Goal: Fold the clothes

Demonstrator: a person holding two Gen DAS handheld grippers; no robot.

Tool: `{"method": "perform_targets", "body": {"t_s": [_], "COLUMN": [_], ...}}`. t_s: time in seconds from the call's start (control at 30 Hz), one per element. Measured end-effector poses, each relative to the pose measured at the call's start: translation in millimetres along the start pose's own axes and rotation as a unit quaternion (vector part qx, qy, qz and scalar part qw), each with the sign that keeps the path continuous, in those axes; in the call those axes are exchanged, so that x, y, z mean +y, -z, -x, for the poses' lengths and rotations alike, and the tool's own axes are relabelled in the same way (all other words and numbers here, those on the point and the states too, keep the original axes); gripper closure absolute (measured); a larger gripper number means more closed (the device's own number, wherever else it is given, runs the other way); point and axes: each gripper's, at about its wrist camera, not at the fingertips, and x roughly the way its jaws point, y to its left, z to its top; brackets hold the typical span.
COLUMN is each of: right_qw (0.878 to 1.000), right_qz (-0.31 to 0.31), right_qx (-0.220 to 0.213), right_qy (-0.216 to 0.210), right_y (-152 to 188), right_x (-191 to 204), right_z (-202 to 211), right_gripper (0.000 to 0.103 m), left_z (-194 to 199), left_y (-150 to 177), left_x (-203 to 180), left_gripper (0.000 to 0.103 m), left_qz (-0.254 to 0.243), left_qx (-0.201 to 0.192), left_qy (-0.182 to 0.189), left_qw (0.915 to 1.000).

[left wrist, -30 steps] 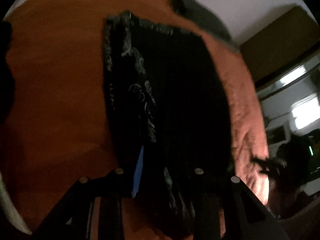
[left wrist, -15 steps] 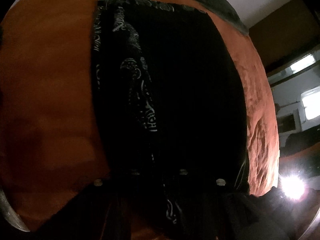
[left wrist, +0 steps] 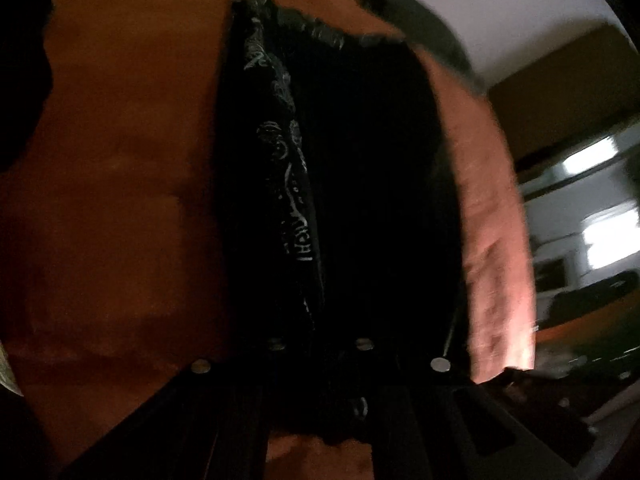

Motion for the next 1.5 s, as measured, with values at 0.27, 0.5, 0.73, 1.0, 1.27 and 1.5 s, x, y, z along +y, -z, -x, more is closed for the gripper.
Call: {"method": "perform_targets", "body": {"t_s": [0.27,0.5,0.73,1.0,1.27,1.5], "right_qw": [0.999,0.994,0.983,0.958,0.932,0.885], "right_qz": [-0.005,-0.063,-0.175,-0.284,-0.361,-0.461], "right_qx": [-0.009,-0.089,-0.046,-0.008,0.012,-0.001], "right_qy": [-0.031,0.009,0.035,0.041,0.018,-0.06], "right_y": [4.2,1.0,-8.0,32.6,65.4,57.6], "right_x": [4.4,-35.3,-100.1,-152.3,-216.1,-329.9], "right_z": [5.4,50.4,27.9,21.4,-3.4,-59.2], "right_gripper": [0.054,0.054,0.054,0.054,0.054,0.047], "left_z": [36.2,24.5,-28.0,-28.2,-11.8,-24.4], "left_y": [-21.4,-114.6,-199.1,-197.1,-207.4,-231.6], "left_x": [25.8,6.7,-8.9,15.0,50.9,27.9], "left_gripper": [0.086,0.075,0.075,0.1,0.098,0.065], "left_qz": [0.014,-0.063,-0.111,-0.102,-0.042,-0.081], "left_qx": [-0.052,-0.079,-0.079,-0.167,-0.199,-0.183], "left_qy": [-0.019,-0.083,-0.178,-0.182,-0.17,-0.162], "left_qw": [0.9984,0.9914,0.9745,0.9635,0.9642,0.9662]}}
